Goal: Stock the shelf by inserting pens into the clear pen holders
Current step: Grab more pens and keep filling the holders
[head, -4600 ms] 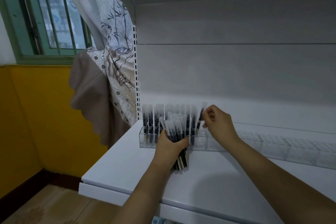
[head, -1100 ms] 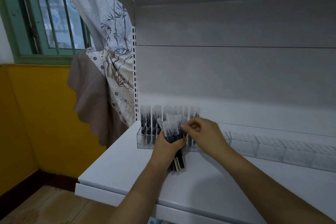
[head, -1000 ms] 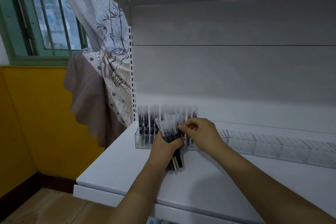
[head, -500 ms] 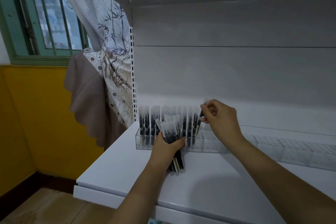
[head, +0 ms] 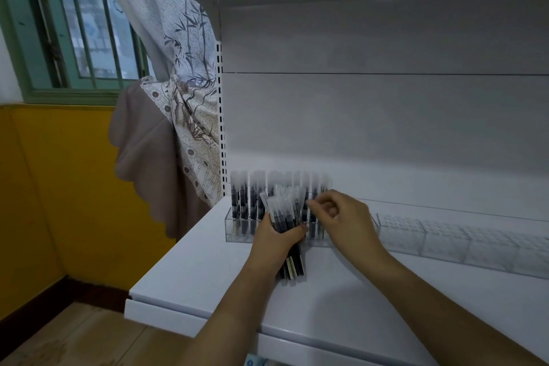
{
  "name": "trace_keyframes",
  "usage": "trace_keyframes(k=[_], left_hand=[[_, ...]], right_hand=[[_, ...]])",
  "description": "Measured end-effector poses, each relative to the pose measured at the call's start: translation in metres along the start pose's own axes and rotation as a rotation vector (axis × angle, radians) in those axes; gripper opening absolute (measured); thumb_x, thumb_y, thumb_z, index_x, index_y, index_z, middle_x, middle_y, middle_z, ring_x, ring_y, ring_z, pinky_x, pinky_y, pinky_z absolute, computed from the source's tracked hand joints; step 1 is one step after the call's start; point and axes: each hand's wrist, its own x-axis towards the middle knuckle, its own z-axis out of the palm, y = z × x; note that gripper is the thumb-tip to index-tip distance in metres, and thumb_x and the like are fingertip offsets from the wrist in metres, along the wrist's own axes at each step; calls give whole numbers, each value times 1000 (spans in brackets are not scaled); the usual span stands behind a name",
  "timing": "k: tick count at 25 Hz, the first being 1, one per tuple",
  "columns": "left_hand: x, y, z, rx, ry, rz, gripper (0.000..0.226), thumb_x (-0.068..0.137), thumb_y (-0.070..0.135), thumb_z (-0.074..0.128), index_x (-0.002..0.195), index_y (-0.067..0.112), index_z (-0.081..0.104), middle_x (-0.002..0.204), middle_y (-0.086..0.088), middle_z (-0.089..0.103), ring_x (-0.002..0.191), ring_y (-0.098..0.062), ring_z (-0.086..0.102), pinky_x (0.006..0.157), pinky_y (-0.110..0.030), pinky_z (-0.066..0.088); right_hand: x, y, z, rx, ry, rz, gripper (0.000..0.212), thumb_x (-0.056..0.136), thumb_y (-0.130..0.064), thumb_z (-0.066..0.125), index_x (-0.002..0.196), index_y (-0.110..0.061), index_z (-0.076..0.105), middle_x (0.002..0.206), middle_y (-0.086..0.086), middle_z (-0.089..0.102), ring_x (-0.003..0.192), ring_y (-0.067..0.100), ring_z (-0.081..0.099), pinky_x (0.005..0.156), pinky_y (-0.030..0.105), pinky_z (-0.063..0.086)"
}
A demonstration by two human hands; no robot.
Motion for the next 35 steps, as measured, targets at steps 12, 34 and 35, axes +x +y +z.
trace_keyframes(k=[12,34,35], left_hand=[[-1,-1,-2,-20,-27,-62,29,74,8,76,101,3,66,83,-16,72,76,-26,67,78,-46,57],[-5,5,1,2,-13,-79,12,84,2,67,94,7,63,69,-7,64,60,-17,62,61,-31,53],[-5,5,1,0,-12,-84,11,84,2,68,93,7,63,69,-7,65,61,-18,62,61,-31,53]], right_hand=[[27,-26,-22,549,93,178,7,95,-24,64,91,-18,60,84,1,74,66,12,67,52,13,44],[44,32,-13,-104,7,22,12,98,-20,57,89,-12,55,78,2,63,74,20,63,65,28,49],[42,34,-12,-102,-5,44,13,98,-21,58,88,-12,55,78,1,62,73,19,62,64,26,47]])
